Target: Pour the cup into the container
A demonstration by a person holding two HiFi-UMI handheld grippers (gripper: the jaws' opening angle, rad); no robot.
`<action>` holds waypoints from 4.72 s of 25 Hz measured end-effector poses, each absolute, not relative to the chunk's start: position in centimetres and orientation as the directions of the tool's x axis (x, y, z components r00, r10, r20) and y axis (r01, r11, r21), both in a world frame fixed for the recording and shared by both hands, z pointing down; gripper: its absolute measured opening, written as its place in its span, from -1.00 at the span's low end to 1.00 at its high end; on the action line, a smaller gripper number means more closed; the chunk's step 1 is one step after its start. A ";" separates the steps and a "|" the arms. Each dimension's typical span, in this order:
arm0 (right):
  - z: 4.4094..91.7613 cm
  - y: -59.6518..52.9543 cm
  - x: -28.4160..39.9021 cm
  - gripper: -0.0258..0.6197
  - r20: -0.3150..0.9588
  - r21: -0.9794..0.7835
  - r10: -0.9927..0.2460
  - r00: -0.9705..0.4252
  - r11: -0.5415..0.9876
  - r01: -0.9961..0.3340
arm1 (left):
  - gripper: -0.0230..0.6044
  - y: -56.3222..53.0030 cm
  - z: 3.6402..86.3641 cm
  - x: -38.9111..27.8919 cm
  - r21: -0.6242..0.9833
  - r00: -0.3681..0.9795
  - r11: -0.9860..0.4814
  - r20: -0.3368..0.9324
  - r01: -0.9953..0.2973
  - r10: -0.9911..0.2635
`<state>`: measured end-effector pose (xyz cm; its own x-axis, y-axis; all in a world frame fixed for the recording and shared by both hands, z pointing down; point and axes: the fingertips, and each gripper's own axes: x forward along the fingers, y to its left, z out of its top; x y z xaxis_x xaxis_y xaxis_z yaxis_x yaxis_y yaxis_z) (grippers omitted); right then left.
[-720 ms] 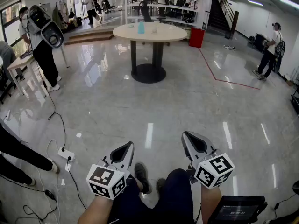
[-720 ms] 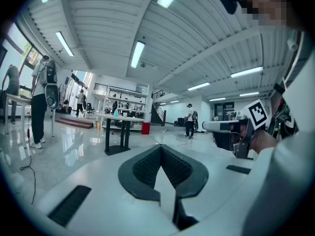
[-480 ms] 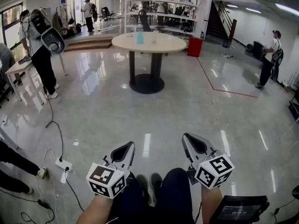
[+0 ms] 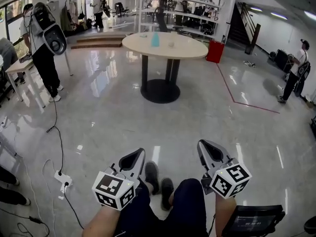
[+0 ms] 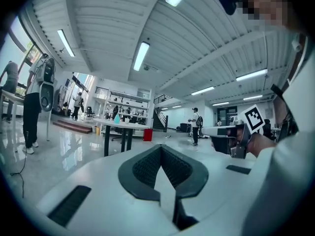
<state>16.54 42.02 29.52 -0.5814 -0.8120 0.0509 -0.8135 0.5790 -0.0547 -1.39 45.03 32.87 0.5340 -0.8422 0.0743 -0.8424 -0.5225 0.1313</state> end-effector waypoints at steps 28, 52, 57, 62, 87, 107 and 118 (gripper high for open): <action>30.0 -8.1 17.7 -0.90 -0.007 -0.072 -0.812 -0.584 0.583 -0.809 | -0.93 -4.6 32.6 0.8 0.089 0.545 -0.539 0.057 -0.837 -0.837; 32.2 -55.8 13.0 -0.09 0.112 -0.119 -0.853 -0.510 0.498 -0.859 | -0.93 -50.2 31.7 -8.1 0.051 0.567 -0.564 0.061 -0.824 -0.822; 33.6 -62.4 10.8 0.01 0.226 -0.107 -0.824 -0.519 0.508 -0.855 | -0.93 -56.7 31.7 -11.2 0.054 0.573 -0.571 0.079 -0.819 -0.816; 36.0 -65.6 11.1 0.04 0.268 -0.130 -0.821 -0.505 0.488 -0.863 | -0.93 -60.1 33.2 -12.2 0.053 0.557 -0.555 0.096 -0.830 -0.825; 31.1 -67.3 6.2 -0.02 0.277 0.126 -0.798 -0.535 0.583 -0.803 | -0.93 -64.2 35.2 -11.9 0.078 0.624 -0.621 0.177 -0.780 -0.761; 27.2 -68.5 0.3 -0.02 0.354 0.532 -0.782 -0.513 0.619 -0.577 | -0.93 -64.7 34.9 -11.9 0.073 0.633 -0.631 0.166 -0.773 -0.756; 26.7 -68.1 -1.1 -0.03 0.381 0.661 -0.799 -0.465 0.587 -0.467 | -0.93 -64.6 34.7 -11.9 0.076 0.634 -0.631 0.166 -0.772 -0.755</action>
<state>-1.10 -68.12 26.67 -0.4649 -0.7991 0.3813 -0.4673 0.5872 0.6610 -11.89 -64.56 34.67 0.6340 -0.7553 0.1663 -0.7719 -0.6312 0.0762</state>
